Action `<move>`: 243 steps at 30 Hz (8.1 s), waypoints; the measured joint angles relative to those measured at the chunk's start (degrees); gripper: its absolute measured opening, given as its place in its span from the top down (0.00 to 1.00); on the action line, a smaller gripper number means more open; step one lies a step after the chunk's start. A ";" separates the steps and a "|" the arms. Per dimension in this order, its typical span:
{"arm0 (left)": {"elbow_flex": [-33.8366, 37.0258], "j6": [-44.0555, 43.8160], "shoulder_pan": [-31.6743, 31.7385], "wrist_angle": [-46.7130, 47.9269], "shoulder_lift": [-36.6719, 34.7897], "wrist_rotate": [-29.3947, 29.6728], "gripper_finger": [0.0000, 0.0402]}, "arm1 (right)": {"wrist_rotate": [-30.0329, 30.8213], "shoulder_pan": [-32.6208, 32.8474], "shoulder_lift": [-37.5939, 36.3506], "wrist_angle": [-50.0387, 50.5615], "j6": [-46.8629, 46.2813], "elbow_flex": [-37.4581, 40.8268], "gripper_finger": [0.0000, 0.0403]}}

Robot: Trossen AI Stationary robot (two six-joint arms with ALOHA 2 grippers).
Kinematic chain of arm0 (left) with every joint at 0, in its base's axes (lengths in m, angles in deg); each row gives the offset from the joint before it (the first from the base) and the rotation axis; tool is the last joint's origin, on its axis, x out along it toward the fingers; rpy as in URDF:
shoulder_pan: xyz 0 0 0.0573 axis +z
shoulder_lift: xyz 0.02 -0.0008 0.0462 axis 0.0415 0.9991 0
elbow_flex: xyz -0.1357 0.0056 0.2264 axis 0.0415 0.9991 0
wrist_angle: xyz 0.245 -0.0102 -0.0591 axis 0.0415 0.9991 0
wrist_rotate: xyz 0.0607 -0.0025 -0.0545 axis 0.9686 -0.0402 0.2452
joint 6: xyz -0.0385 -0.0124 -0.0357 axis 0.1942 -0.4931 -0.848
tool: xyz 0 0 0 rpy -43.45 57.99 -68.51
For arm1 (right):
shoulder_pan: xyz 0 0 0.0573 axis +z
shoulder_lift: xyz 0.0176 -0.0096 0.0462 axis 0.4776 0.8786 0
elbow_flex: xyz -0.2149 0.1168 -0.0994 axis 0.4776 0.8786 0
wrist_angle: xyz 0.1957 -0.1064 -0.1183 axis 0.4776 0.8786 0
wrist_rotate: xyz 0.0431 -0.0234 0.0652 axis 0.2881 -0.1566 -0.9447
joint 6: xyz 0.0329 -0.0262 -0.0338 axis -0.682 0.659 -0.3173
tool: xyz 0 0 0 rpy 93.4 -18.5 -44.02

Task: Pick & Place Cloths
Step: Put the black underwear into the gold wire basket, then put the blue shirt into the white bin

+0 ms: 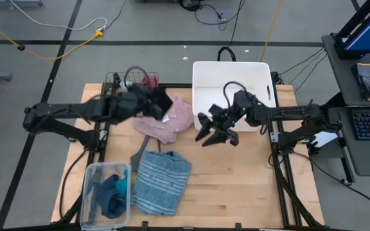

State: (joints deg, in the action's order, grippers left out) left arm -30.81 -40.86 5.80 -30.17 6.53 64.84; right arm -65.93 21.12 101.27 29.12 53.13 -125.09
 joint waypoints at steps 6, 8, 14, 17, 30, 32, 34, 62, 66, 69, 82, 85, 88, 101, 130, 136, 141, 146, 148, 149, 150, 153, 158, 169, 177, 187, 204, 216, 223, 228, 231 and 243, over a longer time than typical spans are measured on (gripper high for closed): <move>-0.04 7.82 10.58 2.71 -1.37 0.25 0.98 | 2.03 -2.44 0.00 -7.27 5.72 0.00 0.59; -0.02 10.36 14.32 4.85 -1.16 0.21 0.98 | 2.42 -2.85 0.00 -7.64 7.70 0.00 0.59; 0.00 12.74 25.16 10.16 1.12 0.16 0.98 | 3.43 -3.49 0.00 -7.51 9.62 0.00 0.59; -0.01 12.77 30.03 10.74 2.24 0.21 0.98 | 3.78 -4.15 0.00 -7.45 9.62 0.00 0.59; -0.02 6.75 42.24 18.37 9.47 -3.45 0.97 | 4.96 -6.89 0.00 -7.71 8.98 0.00 0.59; -0.01 4.75 43.35 19.53 10.10 -4.11 0.98 | 4.93 -6.89 0.00 -7.71 8.97 0.00 0.59; -0.02 3.29 44.55 19.70 10.26 -5.60 0.98 | 4.79 -6.89 0.00 -7.71 8.95 0.00 0.59; 0.00 0.69 48.96 26.28 10.22 -7.35 0.74 | 4.69 -6.89 0.00 -7.69 8.93 0.00 0.59; -0.02 -0.68 48.96 26.67 10.22 -7.35 0.71 | 4.69 -6.89 0.00 -7.69 8.92 0.00 0.59; -0.02 -0.83 48.96 26.67 10.22 -7.73 0.70 | 4.68 -6.89 0.00 -7.69 8.92 0.00 0.59; -0.02 -2.09 48.96 31.09 10.17 -19.54 0.71 | 4.68 -6.89 0.00 -7.69 8.92 0.02 0.59; -0.02 -3.46 48.96 32.90 10.17 -20.47 0.71 | 4.69 -6.89 0.00 -7.69 8.92 0.00 0.59; -0.02 -4.30 48.96 33.70 10.17 -20.88 0.71 | 4.70 -6.89 0.00 -7.69 8.92 0.01 0.59; 0.00 -8.32 48.18 36.56 10.10 -26.44 0.50 | 4.69 -6.87 0.00 -7.69 8.92 0.01 0.59; 0.00 -1.25 33.22 19.42 -2.74 -35.23 0.36 | 4.50 -6.83 0.02 -10.93 3.29 0.02 0.59; 0.00 4.55 24.96 10.05 -2.74 -37.91 0.36 | 3.18 -6.68 -1.74 -12.71 7.29 0.02 0.59; 0.00 7.89 18.84 6.02 -2.72 -38.76 0.36 | 3.31 -5.67 -5.54 -11.61 13.23 0.02 0.59; 0.00 7.66 11.76 3.42 -2.72 -38.97 0.36 | 5.36 -4.08 -10.62 -2.29 19.03 0.02 0.59; 0.00 6.88 8.44 2.14 -2.72 -38.98 0.36 | 7.70 -2.98 -12.79 3.91 22.34 0.02 0.59; 0.00 6.38 6.81 1.23 -2.72 -39.00 0.36 | 8.85 -2.50 -13.89 7.01 23.87 0.02 0.59; 0.00 5.92 5.06 0.34 -2.72 -38.98 0.36 | 9.90 -1.79 -15.02 10.00 25.25 0.02 0.59; 0.00 4.01 -0.21 -1.94 -2.69 -37.32 0.36 | 13.12 0.44 -17.96 17.79 27.86 0.02 0.59; 0.00 1.78 -9.10 -3.77 -2.07 -27.00 0.36 | 18.24 4.54 -22.08 27.29 30.77 0.02 0.59; 0.00 -4.08 -23.31 -10.45 4.81 -12.22 0.36 | 35.72 10.61 -29.86 44.77 34.34 0.02 0.59; 0.00 -14.70 -28.20 -13.31 10.11 -8.84 0.36 | 42.64 13.75 -34.52 52.37 34.50 0.02 0.59; 0.00 -36.09 -32.26 -13.25 16.20 -12.64 0.36 | 42.54 15.99 -35.43 52.46 34.50 0.02 0.59; -23.01 -56.98 -30.89 31.10 28.81 -24.02 0.37 | 42.24 16.21 -35.30 53.07 34.47 0.02 0.59; -23.23 -72.86 -28.28 42.65 36.32 -28.95 0.37 | 42.21 16.21 -35.30 53.09 34.63 0.02 0.59; -23.21 -80.47 -28.13 46.45 39.82 -31.60 0.37 | 42.21 16.21 -35.30 53.11 34.67 0.02 0.59; -23.19 -83.95 -28.51 46.71 40.01 -32.84 0.37 | 42.21 16.21 -35.30 53.17 34.69 0.02 0.59; -23.19 -85.37 -29.01 47.48 39.84 -32.99 0.37 | 42.21 16.21 -35.30 53.18 34.69 0.02 0.59; -27.93 -86.69 -29.81 54.17 39.73 -33.83 0.37 | 42.21 16.21 -35.32 53.08 34.61 2.40 0.59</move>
State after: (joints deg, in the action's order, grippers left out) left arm -58.74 -127.56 -24.02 24.01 46.26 31.00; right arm -23.73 37.33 65.95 82.20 87.74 -122.69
